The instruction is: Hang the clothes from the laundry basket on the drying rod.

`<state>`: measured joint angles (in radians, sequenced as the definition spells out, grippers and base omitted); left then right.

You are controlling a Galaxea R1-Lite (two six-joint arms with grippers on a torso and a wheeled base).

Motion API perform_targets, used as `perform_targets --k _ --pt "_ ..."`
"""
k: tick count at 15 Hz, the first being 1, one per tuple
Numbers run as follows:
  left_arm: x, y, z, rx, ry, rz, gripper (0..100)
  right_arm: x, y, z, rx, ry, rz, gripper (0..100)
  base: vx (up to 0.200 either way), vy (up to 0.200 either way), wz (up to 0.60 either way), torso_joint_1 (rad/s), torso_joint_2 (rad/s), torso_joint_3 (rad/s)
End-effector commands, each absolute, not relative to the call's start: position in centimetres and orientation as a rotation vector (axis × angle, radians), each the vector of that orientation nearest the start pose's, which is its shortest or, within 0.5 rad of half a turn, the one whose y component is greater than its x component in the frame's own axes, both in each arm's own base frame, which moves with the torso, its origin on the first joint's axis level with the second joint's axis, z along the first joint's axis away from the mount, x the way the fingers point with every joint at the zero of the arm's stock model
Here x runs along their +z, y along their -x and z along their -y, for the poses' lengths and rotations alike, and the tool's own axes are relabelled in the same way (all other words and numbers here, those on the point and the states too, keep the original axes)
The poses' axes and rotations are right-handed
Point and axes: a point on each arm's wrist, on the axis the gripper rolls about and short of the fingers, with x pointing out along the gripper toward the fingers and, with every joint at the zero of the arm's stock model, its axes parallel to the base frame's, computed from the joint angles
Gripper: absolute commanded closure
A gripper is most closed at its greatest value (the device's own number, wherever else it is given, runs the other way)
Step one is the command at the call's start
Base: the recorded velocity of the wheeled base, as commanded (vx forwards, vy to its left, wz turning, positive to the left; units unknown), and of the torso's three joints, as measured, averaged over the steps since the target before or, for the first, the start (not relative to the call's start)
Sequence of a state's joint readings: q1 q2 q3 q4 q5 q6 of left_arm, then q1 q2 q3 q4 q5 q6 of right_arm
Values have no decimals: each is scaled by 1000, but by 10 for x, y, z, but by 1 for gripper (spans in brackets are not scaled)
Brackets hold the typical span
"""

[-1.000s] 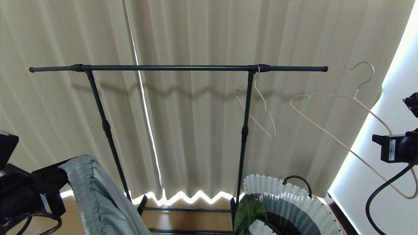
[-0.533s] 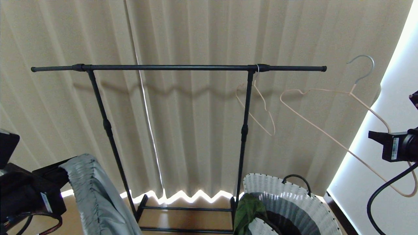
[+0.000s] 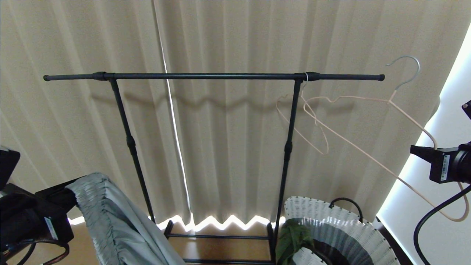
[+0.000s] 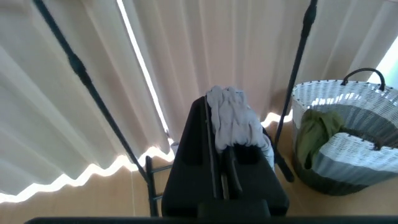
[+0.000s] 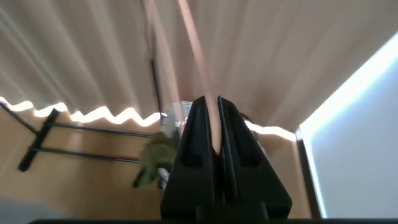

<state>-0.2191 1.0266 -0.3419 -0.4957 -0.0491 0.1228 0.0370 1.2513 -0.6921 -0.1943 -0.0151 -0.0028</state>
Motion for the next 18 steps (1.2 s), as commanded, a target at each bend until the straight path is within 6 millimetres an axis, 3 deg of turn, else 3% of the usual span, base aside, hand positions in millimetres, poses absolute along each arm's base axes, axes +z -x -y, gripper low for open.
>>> perform_targets --k 1,9,13,16,18 --pt "185 -125 29 -279 -138 -172 100 221 -188 -8 29 14 -357 100 0 200 0 7 7 2" --pt "178 -123 21 -220 -131 -201 100 210 -184 -9 35 15 -396 100 0 200 0 5 2 4" --pt "179 -128 18 -200 -162 -205 100 198 -181 -21 107 32 -439 100 0 0 0 0 0 0" --pt "193 -134 19 -193 -165 -168 100 191 -176 -33 174 49 -460 100 0 0 0 0 0 0" --pt "211 -152 22 -190 -124 -184 100 190 -177 -40 213 60 -468 100 0 0 0 0 0 0"
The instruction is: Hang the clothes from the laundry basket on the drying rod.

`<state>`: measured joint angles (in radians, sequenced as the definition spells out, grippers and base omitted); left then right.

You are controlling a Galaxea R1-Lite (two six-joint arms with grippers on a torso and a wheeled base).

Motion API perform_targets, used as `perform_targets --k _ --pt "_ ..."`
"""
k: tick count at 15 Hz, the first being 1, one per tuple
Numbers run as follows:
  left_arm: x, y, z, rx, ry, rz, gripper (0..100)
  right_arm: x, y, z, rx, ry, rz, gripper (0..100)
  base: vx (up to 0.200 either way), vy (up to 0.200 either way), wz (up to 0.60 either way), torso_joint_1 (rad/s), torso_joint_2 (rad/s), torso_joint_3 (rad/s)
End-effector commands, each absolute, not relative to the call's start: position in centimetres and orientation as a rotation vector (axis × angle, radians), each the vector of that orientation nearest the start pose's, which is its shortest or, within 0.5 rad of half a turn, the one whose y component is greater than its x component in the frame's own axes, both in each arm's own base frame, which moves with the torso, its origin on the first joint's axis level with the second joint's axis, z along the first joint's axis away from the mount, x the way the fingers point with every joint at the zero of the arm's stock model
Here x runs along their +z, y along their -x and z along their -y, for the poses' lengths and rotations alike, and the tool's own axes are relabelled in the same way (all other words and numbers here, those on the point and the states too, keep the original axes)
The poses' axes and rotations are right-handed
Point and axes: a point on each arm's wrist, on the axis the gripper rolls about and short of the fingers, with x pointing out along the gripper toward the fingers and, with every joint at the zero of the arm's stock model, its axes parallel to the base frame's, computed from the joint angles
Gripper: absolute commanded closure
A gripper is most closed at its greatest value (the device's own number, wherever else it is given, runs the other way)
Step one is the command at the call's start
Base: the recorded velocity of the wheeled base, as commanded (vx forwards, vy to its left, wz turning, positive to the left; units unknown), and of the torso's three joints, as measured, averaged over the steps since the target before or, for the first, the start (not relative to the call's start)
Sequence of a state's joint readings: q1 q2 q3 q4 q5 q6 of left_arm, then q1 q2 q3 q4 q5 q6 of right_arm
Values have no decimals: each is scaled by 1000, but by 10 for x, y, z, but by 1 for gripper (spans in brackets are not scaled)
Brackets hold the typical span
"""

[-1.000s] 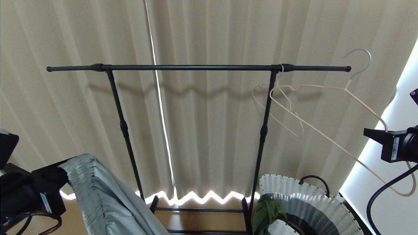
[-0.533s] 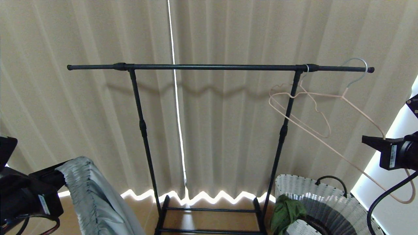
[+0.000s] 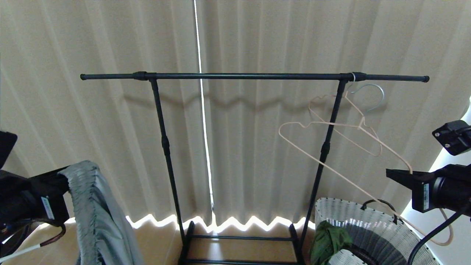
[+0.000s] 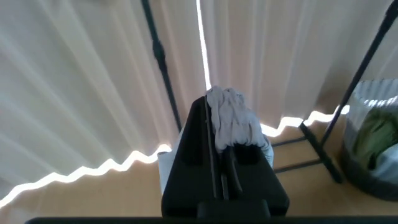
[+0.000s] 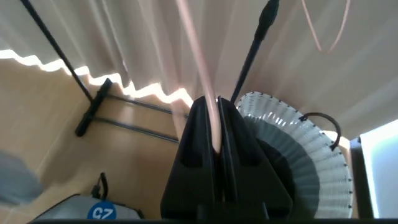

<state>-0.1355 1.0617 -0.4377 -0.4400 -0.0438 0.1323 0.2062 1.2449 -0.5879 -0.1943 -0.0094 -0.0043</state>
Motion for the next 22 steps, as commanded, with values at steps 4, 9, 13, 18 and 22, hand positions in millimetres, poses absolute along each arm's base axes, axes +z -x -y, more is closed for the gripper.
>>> perform_targets --k 4,9,13,18,22 --pt "238 -175 26 -189 -67 -284 100 191 -174 -58 308 81 -463 100 0 0 0 0 0 0" --pt "244 -197 48 -236 -42 -314 100 195 -182 -90 425 25 -441 100 0 0 0 0 0 0" --pt "238 -224 83 -206 -32 -359 100 193 -181 -109 506 5 -440 100 0 0 0 0 0 0" --pt "232 -259 105 -4 -36 -363 100 197 -164 -133 616 -78 -463 100 0 0 0 0 0 0" --pt "230 -269 108 42 -28 -321 100 195 -148 -148 717 -63 -485 100 0 0 0 0 0 0"
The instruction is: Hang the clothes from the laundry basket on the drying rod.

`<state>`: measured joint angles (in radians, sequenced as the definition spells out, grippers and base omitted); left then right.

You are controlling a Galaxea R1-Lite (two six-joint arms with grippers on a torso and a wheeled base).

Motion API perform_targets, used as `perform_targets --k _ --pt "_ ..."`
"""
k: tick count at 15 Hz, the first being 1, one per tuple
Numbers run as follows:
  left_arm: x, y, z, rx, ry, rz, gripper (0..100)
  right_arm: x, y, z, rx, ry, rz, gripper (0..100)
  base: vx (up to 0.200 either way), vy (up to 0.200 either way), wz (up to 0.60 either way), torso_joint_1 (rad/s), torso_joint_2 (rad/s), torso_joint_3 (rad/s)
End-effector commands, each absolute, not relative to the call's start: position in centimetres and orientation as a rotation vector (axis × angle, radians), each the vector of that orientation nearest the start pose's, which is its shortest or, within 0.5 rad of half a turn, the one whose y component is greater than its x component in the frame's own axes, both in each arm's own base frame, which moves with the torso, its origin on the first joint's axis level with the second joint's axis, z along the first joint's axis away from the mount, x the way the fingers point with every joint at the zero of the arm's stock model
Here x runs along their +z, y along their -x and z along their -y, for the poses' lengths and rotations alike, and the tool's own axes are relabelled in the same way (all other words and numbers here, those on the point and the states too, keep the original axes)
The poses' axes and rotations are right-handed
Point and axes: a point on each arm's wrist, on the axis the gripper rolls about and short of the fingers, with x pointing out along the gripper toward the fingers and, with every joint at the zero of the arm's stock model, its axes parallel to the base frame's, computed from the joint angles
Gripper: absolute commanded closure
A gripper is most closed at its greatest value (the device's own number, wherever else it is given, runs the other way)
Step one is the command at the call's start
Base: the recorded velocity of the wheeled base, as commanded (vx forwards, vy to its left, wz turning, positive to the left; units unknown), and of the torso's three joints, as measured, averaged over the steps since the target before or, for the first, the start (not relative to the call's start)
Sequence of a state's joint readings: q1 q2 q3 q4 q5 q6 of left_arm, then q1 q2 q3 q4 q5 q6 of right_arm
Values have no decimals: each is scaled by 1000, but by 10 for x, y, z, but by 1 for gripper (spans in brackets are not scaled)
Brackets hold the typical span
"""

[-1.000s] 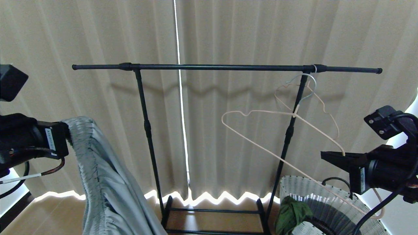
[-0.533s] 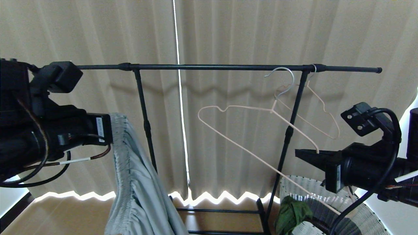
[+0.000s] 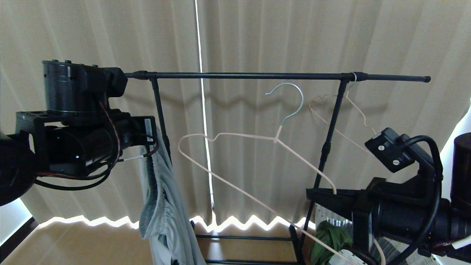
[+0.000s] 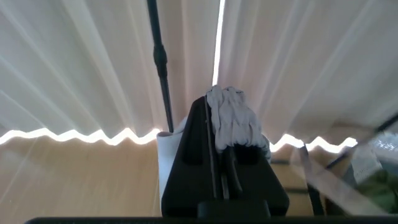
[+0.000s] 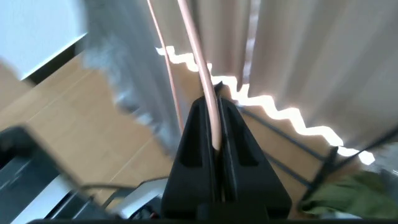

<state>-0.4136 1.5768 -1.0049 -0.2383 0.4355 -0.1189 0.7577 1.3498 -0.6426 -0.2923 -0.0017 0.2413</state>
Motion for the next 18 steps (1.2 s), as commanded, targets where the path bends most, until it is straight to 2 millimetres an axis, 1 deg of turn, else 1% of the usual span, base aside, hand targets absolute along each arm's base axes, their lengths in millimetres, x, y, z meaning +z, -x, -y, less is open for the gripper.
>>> perform_targets --k 1,3,6,9,11,12,15,18 --pt "230 -269 108 42 -25 -315 100 193 -144 -151 739 -56 -498 100 0 0 0 0 0 0" --pt "231 -269 110 37 -27 -312 100 187 -144 -154 744 -43 -521 100 0 0 0 0 0 0" --pt "227 -266 112 27 -34 -326 100 182 -143 -157 753 -29 -543 100 0 0 0 0 0 0" --pt "229 -264 116 8 -46 -318 100 177 -146 -162 751 -17 -562 100 0 0 0 0 0 0" --pt "229 -266 113 27 -79 -318 100 179 -144 -159 753 -23 -558 100 0 0 0 0 0 0" --pt "227 -269 103 69 -101 -325 100 181 -139 -154 758 -31 -539 100 0 0 0 0 0 0" --pt "223 -269 102 98 -111 -334 100 186 -132 -155 822 -41 -523 100 0 0 0 0 0 0" --pt "223 -270 105 94 -112 -334 100 182 -131 -161 846 -26 -546 100 0 0 0 0 0 0"
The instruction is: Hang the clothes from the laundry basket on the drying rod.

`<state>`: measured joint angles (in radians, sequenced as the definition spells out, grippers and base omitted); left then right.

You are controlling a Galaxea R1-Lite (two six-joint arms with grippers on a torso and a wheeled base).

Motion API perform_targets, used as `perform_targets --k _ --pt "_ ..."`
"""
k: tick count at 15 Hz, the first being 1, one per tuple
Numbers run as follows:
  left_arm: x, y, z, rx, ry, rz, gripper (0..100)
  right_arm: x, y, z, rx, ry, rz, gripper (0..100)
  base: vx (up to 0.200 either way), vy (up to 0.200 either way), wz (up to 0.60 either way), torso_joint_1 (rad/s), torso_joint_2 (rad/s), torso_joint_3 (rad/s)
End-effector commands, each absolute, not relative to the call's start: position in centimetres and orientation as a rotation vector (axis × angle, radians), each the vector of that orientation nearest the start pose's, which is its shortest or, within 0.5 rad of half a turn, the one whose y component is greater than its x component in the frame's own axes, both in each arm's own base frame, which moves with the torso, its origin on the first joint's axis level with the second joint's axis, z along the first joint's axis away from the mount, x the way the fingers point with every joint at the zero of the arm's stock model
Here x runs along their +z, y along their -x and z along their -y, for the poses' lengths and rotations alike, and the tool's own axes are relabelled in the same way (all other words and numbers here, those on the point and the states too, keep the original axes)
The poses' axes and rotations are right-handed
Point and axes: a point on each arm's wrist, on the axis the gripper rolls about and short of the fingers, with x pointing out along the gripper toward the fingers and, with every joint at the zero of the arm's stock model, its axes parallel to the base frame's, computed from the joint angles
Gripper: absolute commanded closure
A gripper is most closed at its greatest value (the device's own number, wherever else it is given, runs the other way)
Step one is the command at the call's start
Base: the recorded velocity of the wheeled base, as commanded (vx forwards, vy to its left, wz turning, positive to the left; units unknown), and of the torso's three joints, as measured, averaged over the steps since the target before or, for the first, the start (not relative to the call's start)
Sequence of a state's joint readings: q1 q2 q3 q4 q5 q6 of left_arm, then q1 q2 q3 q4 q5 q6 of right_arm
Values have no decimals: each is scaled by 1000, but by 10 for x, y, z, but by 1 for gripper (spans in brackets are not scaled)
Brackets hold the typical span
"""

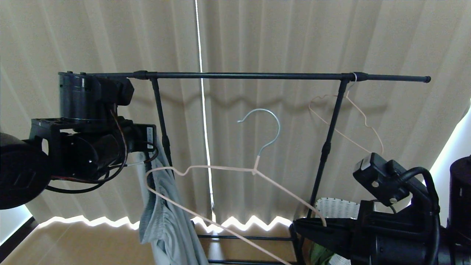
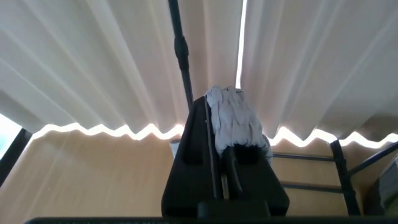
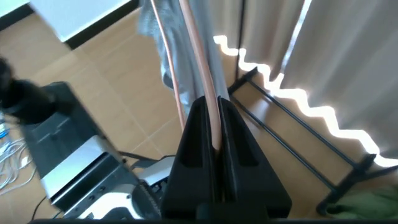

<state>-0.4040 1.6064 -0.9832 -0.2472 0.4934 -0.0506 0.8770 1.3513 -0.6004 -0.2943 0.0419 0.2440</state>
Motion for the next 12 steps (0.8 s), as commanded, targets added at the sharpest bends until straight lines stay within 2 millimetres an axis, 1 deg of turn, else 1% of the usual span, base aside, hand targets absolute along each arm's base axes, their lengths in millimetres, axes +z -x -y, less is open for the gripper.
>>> perform_targets --k 1,3,4,6,8,9,12 --pt "224 -269 106 91 -111 -331 100 180 -134 -164 842 -21 -553 100 0 0 0 0 0 0" --pt "224 -269 106 90 -113 -331 100 177 -136 -166 836 -11 -567 100 0 0 0 0 0 0" --pt "225 -268 106 90 -114 -329 100 171 -140 -171 818 2 -593 100 0 0 0 0 0 0" --pt "226 -266 104 90 -139 -327 100 170 -145 -174 786 12 -598 100 0 0 0 0 0 0" --pt "227 -266 104 101 -157 -326 100 168 -155 -177 723 21 -597 100 0 0 0 0 0 0" --pt "226 -265 104 115 -178 -330 100 166 -161 -182 685 26 -594 100 0 0 0 0 0 0" --pt "224 -263 107 116 -203 -347 100 167 -171 -193 650 -6 -593 100 0 0 0 0 0 0"
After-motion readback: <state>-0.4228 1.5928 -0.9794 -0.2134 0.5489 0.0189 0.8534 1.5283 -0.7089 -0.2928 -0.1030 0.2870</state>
